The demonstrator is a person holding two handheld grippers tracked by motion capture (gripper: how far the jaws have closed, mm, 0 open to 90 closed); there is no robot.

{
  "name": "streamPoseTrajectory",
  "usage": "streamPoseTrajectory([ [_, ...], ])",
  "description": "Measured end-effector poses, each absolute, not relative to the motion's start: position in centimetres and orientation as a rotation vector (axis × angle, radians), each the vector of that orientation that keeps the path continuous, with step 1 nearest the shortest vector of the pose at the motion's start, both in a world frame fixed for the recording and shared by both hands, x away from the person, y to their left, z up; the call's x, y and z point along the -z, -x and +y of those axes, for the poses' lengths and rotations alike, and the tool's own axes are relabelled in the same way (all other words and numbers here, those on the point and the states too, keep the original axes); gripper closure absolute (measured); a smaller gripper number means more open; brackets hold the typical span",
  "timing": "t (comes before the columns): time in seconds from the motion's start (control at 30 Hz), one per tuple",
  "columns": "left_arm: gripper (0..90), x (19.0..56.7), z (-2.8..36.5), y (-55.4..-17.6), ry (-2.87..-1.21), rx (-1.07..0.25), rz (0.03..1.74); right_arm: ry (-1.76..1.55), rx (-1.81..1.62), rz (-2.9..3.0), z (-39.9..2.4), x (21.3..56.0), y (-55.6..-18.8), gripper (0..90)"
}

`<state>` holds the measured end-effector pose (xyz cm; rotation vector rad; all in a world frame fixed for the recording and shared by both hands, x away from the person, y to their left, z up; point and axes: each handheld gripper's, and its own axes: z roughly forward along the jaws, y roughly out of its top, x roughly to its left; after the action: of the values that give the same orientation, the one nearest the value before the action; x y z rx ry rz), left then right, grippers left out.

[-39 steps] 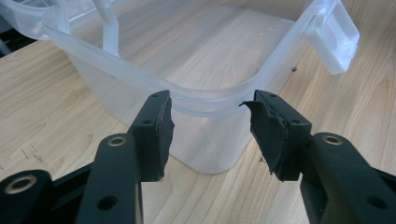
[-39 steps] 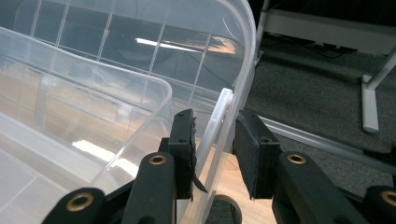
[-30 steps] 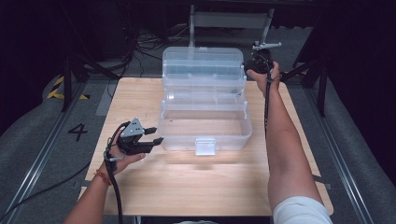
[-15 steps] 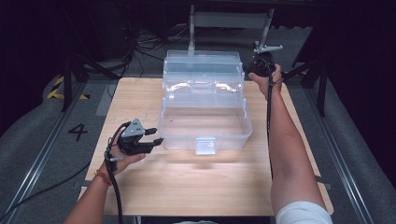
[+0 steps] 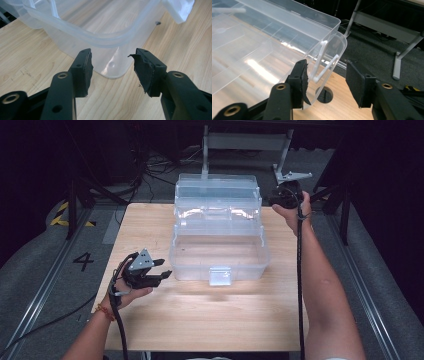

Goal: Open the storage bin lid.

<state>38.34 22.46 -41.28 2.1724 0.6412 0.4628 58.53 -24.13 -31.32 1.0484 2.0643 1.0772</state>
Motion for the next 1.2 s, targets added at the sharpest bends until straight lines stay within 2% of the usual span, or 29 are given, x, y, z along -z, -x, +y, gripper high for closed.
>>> streamPoseTrajectory([
  [0.1,47.7,41.2,22.9,-38.1,-2.168,-0.469,0.661,-1.038,-1.078,2.062,-24.5,31.2,-57.3,48.7],
  [0.47,34.4,41.6,24.4,-36.9,-2.244,-0.533,0.716,-1.028,-1.051,2.012,-26.6,31.1,-53.3,38.9],
  [0.8,28.5,42.5,25.1,-36.0,-2.274,-0.543,0.749,-0.946,-1.041,2.04,-28.2,32.7,-48.8,33.3],
  [1.2,24.8,43.5,25.8,-35.2,-2.311,-0.543,0.76,-0.918,-1.064,2.095,-30.0,35.4,-44.2,32.0],
])
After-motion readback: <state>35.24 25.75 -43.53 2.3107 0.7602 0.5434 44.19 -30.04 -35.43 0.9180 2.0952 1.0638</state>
